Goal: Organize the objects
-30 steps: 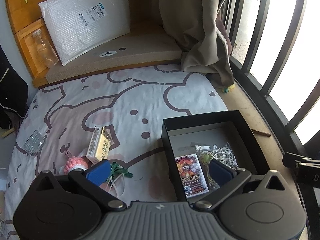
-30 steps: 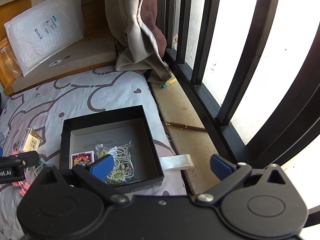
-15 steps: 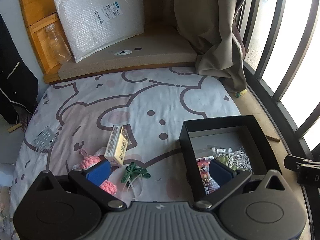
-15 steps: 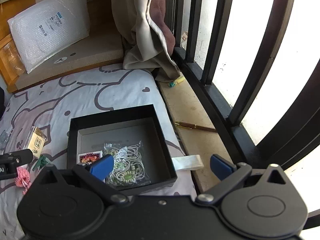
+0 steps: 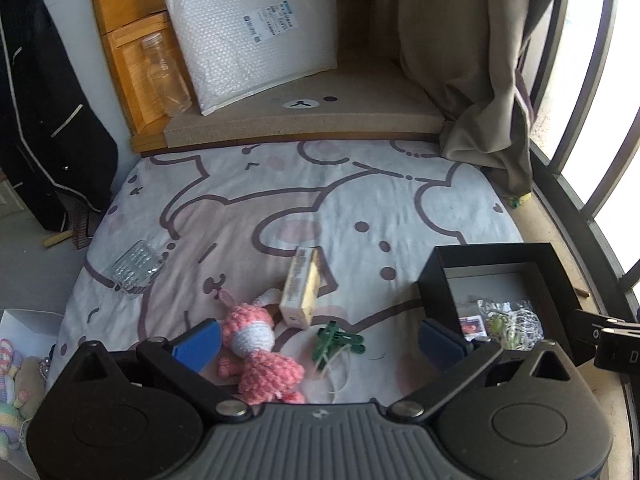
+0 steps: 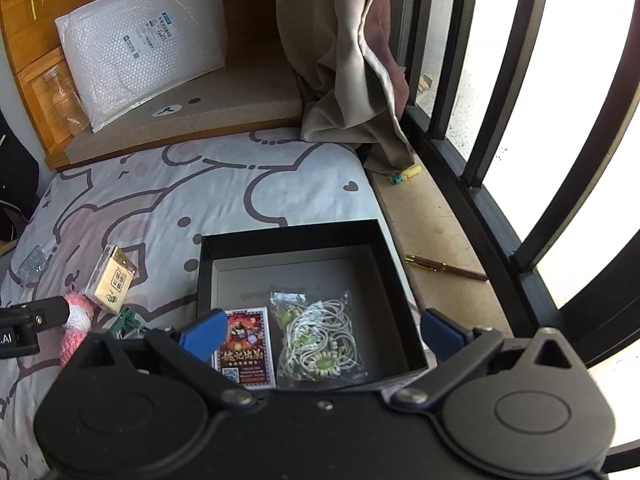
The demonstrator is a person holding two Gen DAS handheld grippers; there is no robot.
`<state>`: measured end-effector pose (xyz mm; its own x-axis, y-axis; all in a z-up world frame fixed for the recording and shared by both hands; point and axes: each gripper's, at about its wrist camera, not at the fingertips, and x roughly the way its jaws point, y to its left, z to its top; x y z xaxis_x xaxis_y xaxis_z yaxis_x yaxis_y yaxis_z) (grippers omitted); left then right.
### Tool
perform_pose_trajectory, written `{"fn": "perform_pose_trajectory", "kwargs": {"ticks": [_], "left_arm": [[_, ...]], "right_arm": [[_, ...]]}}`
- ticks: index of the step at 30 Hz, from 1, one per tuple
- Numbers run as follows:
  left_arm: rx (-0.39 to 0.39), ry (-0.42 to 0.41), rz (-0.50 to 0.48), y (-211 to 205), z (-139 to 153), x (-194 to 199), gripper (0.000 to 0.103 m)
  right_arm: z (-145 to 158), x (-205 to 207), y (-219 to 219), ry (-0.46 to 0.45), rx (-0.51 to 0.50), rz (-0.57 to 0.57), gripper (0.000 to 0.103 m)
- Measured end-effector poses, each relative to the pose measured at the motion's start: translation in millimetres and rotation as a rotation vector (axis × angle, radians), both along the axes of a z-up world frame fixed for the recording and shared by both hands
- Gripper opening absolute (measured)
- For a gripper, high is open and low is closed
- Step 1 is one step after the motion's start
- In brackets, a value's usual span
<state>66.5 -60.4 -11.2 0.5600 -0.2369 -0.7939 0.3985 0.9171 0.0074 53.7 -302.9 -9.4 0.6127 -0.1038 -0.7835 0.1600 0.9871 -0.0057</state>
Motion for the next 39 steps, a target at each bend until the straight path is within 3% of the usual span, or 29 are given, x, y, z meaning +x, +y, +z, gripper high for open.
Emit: {"fn": "perform_pose_trajectory", "kwargs": {"ticks": [24,39], "left_arm": [[0.001,-0.025,0.148,86.2,15.6,14.7,0.103],[-0.004,-0.018,0.182,90.4,6.2,19.5,0.102]], "right_arm": [[8.5,18.0,92.6,-0.020,0.012,0.147,0.103],[3.6,23.5,115.8,-0.037,0.046,0.161,0.103]]}}
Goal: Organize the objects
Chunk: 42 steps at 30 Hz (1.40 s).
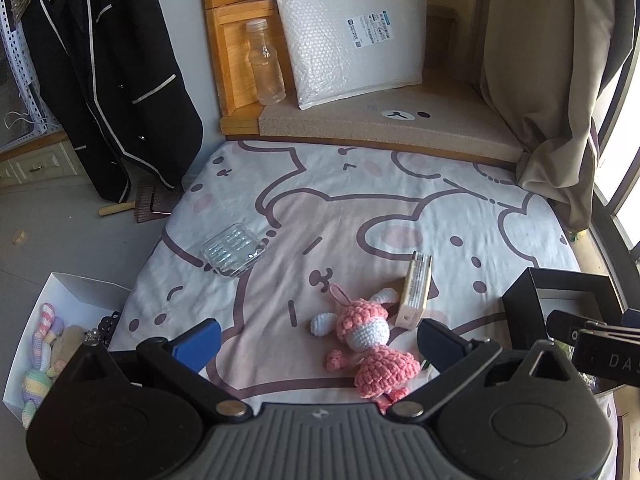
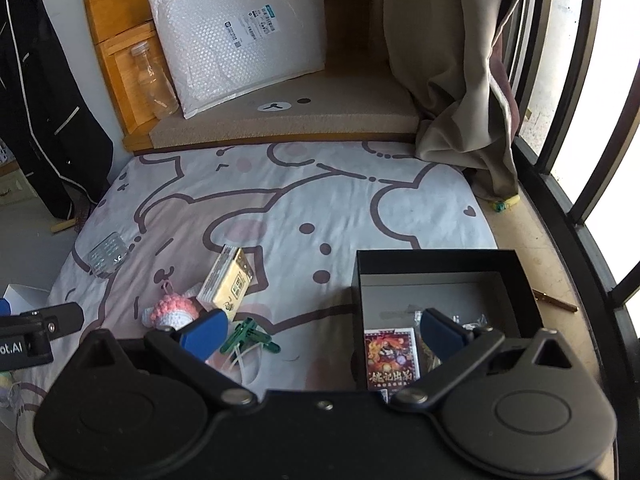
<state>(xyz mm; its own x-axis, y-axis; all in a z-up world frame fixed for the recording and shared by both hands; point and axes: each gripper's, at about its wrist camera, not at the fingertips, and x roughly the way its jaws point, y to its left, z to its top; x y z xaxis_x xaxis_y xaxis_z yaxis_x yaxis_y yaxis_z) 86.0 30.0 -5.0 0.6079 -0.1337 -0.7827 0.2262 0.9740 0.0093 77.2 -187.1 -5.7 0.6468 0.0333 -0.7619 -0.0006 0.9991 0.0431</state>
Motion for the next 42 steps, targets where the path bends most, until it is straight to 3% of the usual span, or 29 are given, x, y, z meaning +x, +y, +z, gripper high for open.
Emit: {"fn": "perform_pose_trajectory", "kwargs": {"ticks": [11,19,25,27,32,38,42], "left_arm": [[-0.011,0.058,0.004,-12.9,-28.1,16.5,0.091],[-0.052,0.140,0.055,-14.3,-54.7,36.0,0.077],[-0.074,0.190,0.072,-19.4,-72.7,46.7,0.073],[-0.093,0.204,0.083,-21.1,-77.8,49.9,0.071],[-0.118,0.245,0.105,-27.0,-92.8,57.7,0.065],[-0.083,0.283,0.105,-36.0,-109.8,62.3,0.063],[-0.070,0.302,0.095,-38.2,-116.0,64.2,0.056]], "right_arm": [[-12.5,15.9,-3.6,0.023,0.058,-0.095,0.103],[-17.6,24.8,6.6,-0.022,0.101,-0.008,0.103],[-26.7,42.5,5.6,0.038,0.218,-0.037,0.102],[-31.8,47.6,3.8,0.063,0.262,-0.044,0.094],[-43.9,55.6,6.8,0.111,0.290,-0.028,0.084],[-54.9,62.0,8.9,0.167,0.300,-0.015,0.073],[-62.8,65.4,12.9,0.200,0.299,0.007,0.068]]}}
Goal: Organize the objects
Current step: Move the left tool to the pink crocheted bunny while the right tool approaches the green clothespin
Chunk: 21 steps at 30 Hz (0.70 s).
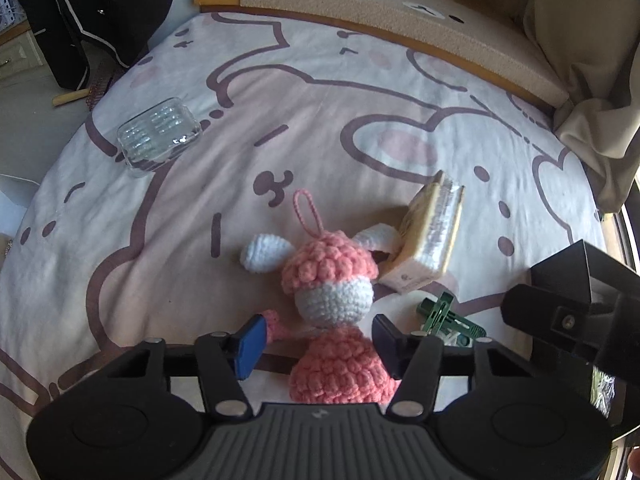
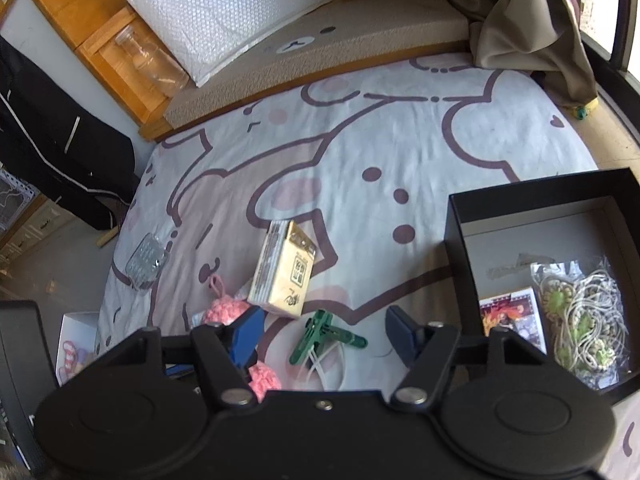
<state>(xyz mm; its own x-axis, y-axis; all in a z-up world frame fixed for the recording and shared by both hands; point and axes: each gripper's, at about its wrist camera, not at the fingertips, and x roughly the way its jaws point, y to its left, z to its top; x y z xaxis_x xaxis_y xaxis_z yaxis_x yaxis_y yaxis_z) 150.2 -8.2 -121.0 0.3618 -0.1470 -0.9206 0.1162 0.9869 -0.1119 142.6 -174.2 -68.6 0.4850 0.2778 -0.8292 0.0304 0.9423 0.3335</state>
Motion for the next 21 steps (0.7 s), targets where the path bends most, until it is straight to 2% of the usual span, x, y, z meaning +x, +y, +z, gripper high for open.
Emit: {"fn": "perform_pose_trajectory", "kwargs": {"ticks": [2,4,7,12,21], "left_arm": [[0.010,0.013,-0.017,-0.4,-2.6,-0.1,0.053],[0.028,0.021,-0.031,-0.3,-4.5,0.3,0.044],[0.035,0.021,-0.045,3.1,-3.5,0.4,0.037],[0.032,0.017,-0.044,11.1,0.2,1.1,0.033],[0.079,-0.001,-0.057,13.6,7.0,0.6,0.029]], "right_arm": [[-3.8,1.5,2.1,0.010,-0.004,0.007,0.068],[-7.9,3.7,3.4,0.019,-0.004,0.010,0.068],[-13.3,6.0,5.2,0.030,0.000,0.011,0.068],[-22.5,10.2,7.2,0.046,-0.011,0.019,0.068],[-42.4,16.1,11.8,0.090,-0.026,0.038,0.067]]}}
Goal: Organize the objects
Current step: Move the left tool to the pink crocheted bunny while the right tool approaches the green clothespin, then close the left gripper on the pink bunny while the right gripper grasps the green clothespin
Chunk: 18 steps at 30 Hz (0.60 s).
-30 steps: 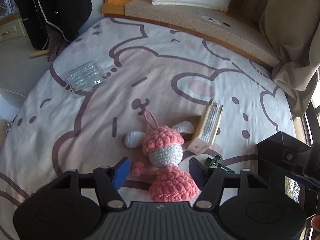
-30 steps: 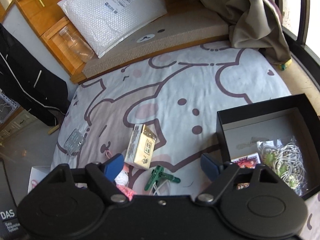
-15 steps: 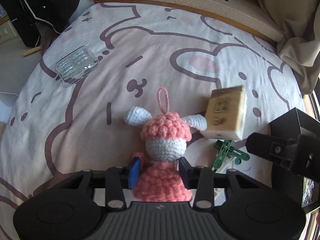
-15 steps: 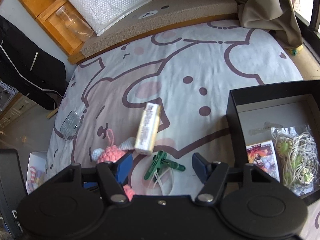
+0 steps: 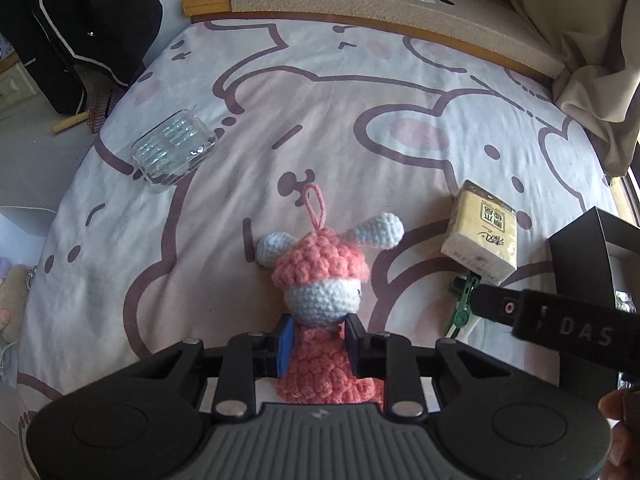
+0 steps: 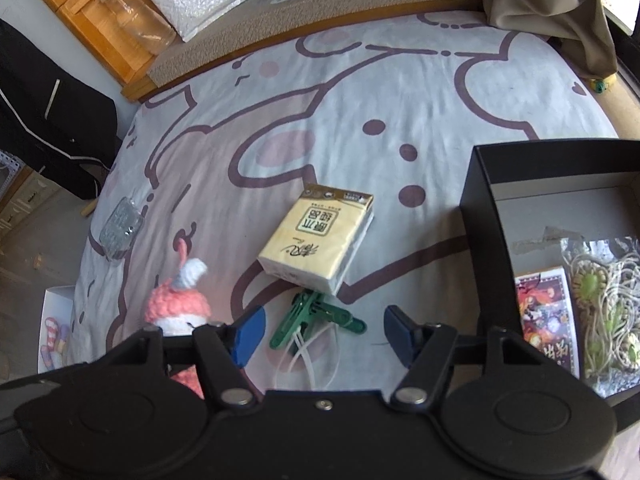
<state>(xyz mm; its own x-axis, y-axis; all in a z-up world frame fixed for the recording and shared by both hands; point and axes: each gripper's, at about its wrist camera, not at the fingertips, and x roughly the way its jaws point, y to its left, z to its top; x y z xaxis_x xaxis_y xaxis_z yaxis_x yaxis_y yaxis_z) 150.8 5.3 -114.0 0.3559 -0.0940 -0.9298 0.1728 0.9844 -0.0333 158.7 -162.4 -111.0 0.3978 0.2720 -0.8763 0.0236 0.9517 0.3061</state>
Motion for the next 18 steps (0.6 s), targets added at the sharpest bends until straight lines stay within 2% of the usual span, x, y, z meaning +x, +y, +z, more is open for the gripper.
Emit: {"fn": "perform_pose_trajectory", "kwargs": {"ticks": [14,15,16,18], "left_arm": [[-0.015,0.006,-0.013,-5.5,-10.6,1.0,0.034],[-0.011,0.006,-0.015,-6.3,-11.5,1.1,0.037],[-0.004,0.008,-0.016,-6.9,-12.8,1.4,0.041],[0.003,0.018,-0.015,-7.3,-16.6,2.0,0.042]], "right_arm": [[-24.1,6.8,9.8,0.057,-0.022,0.023,0.068],[-24.1,7.0,9.4,0.058,-0.020,0.023,0.068],[-24.3,7.2,8.8,0.060,-0.016,0.022,0.067],[-24.8,8.4,7.5,0.074,0.011,0.029,0.058]]}}
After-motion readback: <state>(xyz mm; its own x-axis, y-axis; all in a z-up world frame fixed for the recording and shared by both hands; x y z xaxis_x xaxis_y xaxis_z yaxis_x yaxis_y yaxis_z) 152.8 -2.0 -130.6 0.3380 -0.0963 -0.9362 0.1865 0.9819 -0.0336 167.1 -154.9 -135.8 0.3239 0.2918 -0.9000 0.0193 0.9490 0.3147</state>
